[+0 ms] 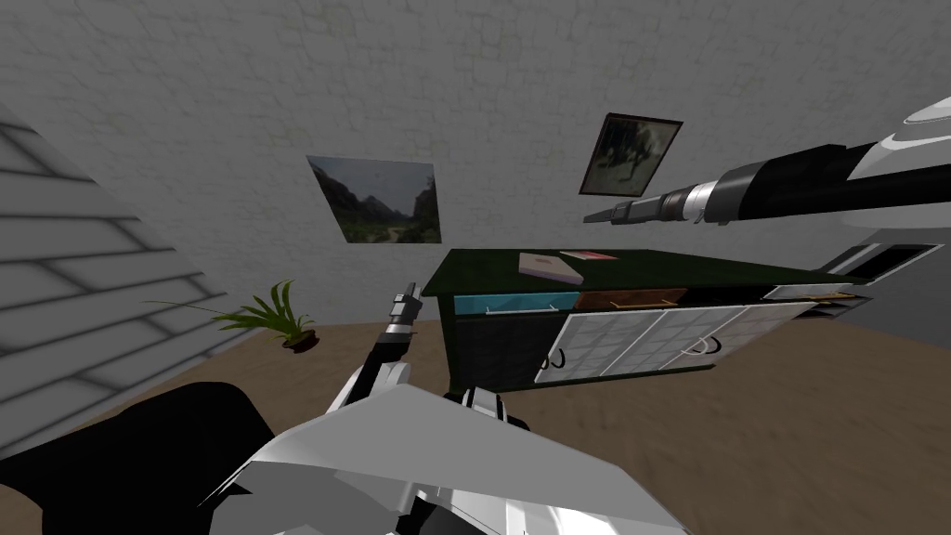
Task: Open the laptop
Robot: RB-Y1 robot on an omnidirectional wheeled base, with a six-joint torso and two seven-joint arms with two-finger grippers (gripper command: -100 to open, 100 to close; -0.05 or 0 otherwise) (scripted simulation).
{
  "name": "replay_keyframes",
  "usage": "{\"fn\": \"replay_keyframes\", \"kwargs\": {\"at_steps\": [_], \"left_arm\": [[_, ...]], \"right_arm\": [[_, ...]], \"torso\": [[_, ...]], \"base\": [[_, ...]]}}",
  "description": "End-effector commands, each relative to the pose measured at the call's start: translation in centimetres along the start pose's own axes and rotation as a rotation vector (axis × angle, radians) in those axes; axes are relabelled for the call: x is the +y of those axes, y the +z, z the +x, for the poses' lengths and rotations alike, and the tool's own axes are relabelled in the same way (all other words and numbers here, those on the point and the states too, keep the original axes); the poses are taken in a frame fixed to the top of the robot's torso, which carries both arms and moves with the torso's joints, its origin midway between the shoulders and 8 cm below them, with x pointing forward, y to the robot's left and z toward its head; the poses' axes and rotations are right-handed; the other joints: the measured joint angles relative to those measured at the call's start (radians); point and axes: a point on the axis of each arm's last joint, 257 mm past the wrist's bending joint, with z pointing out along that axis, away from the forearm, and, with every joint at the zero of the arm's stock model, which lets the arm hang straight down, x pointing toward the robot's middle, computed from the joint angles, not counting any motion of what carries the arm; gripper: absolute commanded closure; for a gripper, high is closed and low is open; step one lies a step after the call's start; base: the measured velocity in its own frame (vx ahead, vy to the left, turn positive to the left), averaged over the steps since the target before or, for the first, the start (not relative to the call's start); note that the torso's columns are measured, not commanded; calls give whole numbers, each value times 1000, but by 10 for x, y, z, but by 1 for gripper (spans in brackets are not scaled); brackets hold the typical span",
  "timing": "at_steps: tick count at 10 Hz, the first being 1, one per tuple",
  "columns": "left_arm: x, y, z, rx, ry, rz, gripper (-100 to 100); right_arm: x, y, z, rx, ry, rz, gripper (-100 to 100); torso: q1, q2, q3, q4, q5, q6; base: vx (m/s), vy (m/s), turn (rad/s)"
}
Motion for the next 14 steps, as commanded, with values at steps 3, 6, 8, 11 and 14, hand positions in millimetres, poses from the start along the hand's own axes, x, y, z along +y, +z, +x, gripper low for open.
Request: {"fn": "replay_keyframes", "kwargs": {"at_steps": [3, 6, 8, 11, 14], "left_arm": [[0, -1, -5, -8, 8, 0, 0], [0, -1, -9, -15, 14, -3, 0], [0, -2, -12, -19, 18, -3, 0], [0, -2, -15, -25, 24, -4, 0], [0, -3, -18, -29, 28, -6, 0]], "right_arm": [[6, 2, -6, 0, -1, -7, -100], [6, 2, -6, 0, -1, -7, -100], [13, 5, -12, 1, -3, -14, -100], [13, 5, -12, 1, -3, -14, -100], [13, 5, -12, 1, -3, -14, 0]], "torso": [[-1, -1, 0, -1, 0, -1], [3, 0, 0, 0, 1, -2], [2, 0, 0, 0, 1, -1], [3, 0, 0, 0, 1, -2], [6, 0, 0, 0, 2, -3]], "base": [[4, -11, 3], [2, -4, 1], [-2, -3, -20], [0, -5, -9], [-1, 3, 9]]}}
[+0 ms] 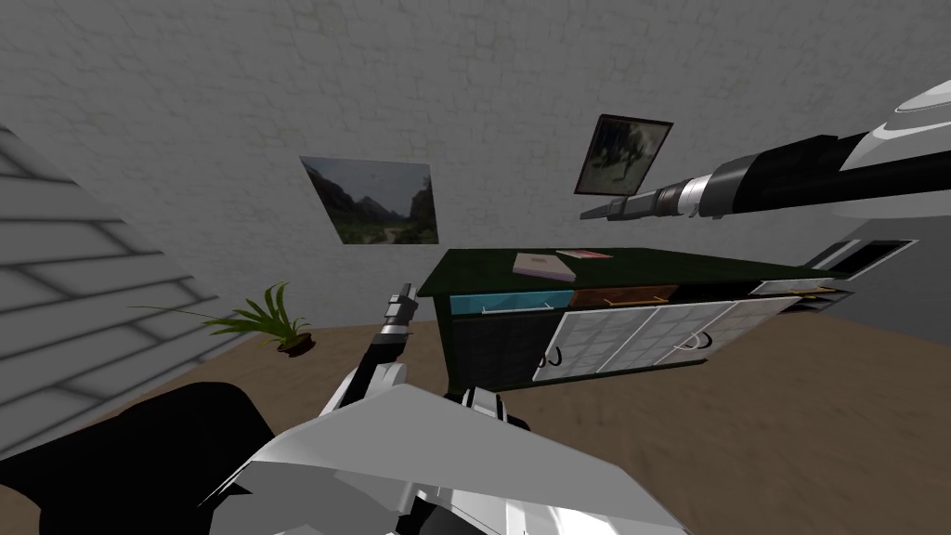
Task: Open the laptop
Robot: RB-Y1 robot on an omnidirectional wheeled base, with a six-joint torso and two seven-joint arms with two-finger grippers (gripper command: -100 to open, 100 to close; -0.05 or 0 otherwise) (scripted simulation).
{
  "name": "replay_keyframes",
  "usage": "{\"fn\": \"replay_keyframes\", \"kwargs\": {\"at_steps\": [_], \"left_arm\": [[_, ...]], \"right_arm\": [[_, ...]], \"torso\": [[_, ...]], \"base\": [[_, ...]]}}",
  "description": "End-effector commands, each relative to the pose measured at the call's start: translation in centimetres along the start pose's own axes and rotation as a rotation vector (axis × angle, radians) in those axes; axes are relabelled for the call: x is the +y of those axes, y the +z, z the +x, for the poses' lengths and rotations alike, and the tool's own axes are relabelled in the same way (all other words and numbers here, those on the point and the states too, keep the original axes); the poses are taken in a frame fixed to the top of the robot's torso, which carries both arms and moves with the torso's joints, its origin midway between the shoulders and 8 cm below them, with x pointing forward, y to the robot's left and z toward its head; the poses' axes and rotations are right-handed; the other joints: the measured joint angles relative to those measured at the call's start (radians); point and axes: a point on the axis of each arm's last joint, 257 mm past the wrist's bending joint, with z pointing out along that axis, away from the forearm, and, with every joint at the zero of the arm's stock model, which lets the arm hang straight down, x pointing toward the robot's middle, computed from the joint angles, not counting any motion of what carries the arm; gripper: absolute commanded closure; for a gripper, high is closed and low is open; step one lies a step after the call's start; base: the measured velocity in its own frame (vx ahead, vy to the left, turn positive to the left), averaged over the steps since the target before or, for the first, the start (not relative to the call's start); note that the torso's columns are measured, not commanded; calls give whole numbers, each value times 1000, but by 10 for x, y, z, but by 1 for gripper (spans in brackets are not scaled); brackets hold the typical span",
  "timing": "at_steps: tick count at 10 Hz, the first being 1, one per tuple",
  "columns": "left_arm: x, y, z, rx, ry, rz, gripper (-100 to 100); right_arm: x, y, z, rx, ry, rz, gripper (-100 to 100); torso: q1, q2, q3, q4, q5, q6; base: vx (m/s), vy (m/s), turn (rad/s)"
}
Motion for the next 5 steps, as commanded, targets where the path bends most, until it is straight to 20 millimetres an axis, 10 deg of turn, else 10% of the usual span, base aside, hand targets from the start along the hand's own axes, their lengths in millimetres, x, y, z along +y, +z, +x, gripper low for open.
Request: {"fn": "replay_keyframes", "kwargs": {"at_steps": [1, 5], "left_arm": [[0, 0, -1, -1, 1, -1, 0], [1, -1, -2, -2, 2, -3, 0]], "right_arm": [[0, 0, 0, 0, 0, 0, 0], [0, 0, 0, 0, 0, 0, 0]], "torso": [[2, 1, 0, 0, 0, -1], [4, 1, 1, 1, 1, -2]], "base": [[0, 0, 0], [0, 0, 0]]}}
